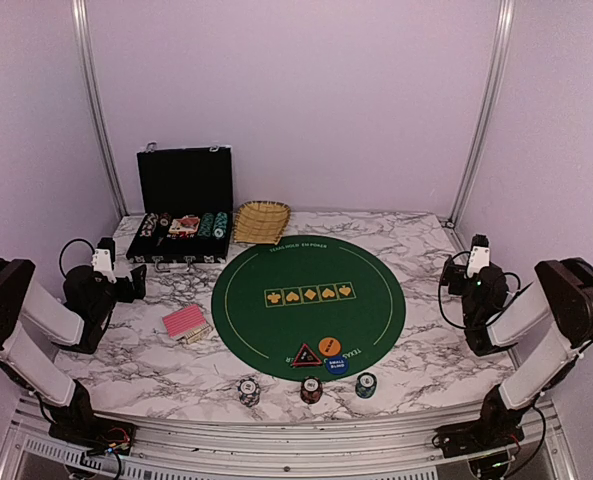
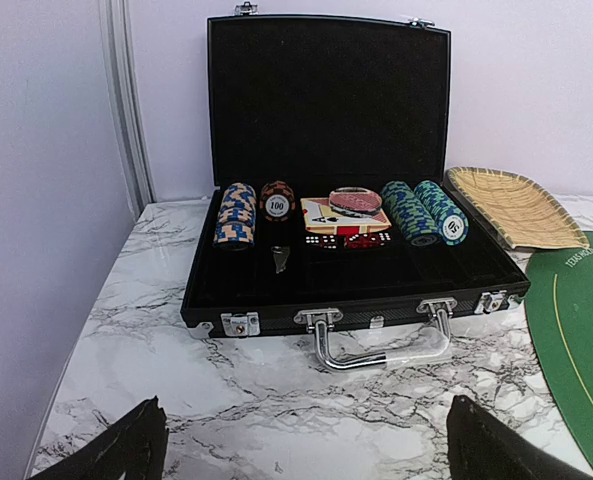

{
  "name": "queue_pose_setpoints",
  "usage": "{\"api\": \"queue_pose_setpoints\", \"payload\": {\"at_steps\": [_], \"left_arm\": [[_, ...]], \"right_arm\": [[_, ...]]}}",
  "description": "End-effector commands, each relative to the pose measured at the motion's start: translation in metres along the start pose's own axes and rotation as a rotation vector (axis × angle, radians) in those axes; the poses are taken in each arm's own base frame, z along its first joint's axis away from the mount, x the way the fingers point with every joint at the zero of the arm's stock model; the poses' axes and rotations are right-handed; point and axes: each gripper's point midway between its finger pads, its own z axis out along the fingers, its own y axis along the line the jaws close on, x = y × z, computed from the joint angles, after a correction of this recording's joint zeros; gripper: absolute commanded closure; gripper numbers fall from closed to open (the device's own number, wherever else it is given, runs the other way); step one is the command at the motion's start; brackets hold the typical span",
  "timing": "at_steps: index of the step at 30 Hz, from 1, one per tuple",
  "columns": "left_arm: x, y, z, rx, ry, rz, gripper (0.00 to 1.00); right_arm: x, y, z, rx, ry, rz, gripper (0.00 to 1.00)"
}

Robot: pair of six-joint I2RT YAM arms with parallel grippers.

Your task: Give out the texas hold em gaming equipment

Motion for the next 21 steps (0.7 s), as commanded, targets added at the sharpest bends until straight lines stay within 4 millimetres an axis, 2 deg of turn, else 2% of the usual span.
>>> {"api": "queue_pose_setpoints", "payload": {"at_steps": [1, 13, 15, 17, 18, 19, 21], "left_arm": [[-0.014, 0.003, 0.003, -0.012, -0.049, -0.002, 0.01], [-0.014, 0.003, 0.003, -0.013, -0.049, 0.000, 0.01], [-0.014, 0.003, 0.003, -0.012, -0.047, -0.002, 0.01], [-0.016, 0.005, 0.004, -0.025, -0.051, -0.005, 0.01], [-0.015, 0.017, 0.005, -0.061, -0.036, -0.010, 0.01], [-0.019, 0.018, 0.007, -0.065, -0.032, -0.011, 0.01], [-0.018, 0.019, 0.010, -0.067, 0.011, -0.013, 0.01]], "right_arm": [[-0.008, 0.000, 0.003, 0.000, -0.019, 0.021, 0.01], [-0.007, 0.001, 0.006, -0.006, -0.007, 0.023, 0.01], [-0.008, -0.006, 0.009, 0.049, 0.020, 0.012, 0.01], [-0.018, -0.018, 0.022, 0.137, 0.083, 0.044, 0.01], [-0.029, -0.017, 0.026, 0.135, 0.090, 0.043, 0.01], [-0.046, -0.013, 0.028, 0.105, 0.071, 0.043, 0.01], [-0.065, -0.004, 0.028, 0.045, 0.073, 0.043, 0.01]]}}
